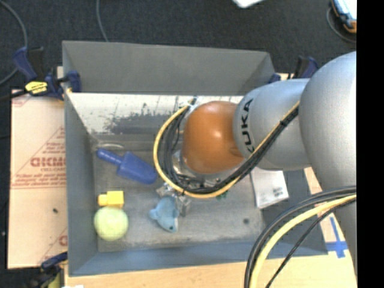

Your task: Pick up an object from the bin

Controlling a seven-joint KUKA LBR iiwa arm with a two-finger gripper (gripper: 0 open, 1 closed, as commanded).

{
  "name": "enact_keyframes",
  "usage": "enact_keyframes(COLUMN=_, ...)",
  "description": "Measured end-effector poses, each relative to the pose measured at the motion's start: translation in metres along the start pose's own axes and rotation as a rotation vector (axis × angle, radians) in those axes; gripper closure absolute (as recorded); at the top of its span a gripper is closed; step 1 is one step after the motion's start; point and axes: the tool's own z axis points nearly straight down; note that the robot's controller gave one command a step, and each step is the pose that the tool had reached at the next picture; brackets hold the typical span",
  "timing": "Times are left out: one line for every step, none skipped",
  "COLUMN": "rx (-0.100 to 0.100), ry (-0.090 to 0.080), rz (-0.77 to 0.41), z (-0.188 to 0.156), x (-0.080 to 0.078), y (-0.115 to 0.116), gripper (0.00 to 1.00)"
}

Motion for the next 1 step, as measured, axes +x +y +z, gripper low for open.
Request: enact_keyframes(rx=-0.001, ry=0.001, rz=0.000, z=-0.0044, x=0.0011, y=0.0004, gripper=1.00)
